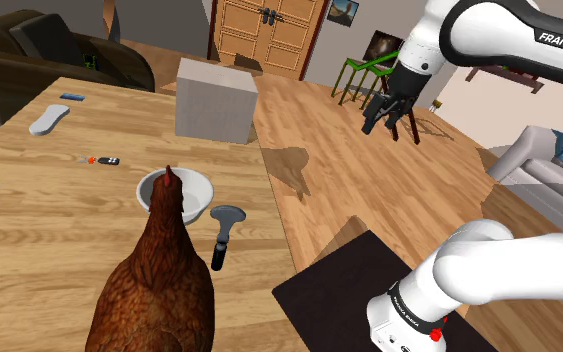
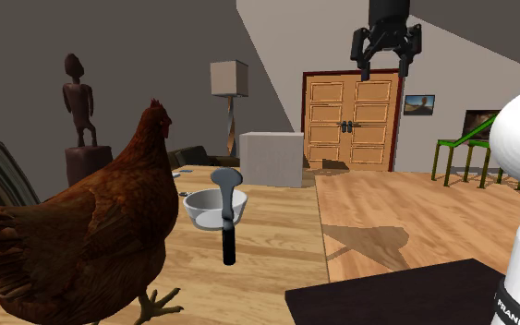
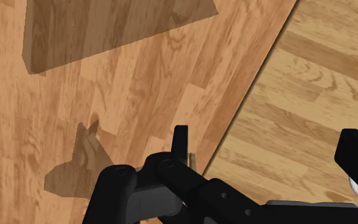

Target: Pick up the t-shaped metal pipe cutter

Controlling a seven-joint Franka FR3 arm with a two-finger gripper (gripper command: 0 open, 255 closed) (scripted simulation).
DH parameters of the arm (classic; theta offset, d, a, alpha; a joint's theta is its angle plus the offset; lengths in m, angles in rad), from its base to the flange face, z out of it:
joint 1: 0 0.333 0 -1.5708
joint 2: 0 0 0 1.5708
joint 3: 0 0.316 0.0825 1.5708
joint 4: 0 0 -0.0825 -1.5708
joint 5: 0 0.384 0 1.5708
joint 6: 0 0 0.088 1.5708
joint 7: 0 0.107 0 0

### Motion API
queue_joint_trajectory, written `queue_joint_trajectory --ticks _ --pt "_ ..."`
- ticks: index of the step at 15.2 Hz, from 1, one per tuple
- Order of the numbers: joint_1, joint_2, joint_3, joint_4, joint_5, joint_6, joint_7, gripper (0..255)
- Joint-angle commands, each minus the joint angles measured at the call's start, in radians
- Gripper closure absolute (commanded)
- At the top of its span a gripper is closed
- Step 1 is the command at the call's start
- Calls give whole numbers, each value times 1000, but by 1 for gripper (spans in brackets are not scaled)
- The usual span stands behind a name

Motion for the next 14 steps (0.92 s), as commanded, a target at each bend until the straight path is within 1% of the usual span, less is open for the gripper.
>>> queue_joint_trajectory --ticks 1,8,14 --pt "0 0 0 0 0 0 0 0" --pt "119 -11 0 -194 83 308 -106 0" --pt "240 31 1 -322 162 584 -213 0"
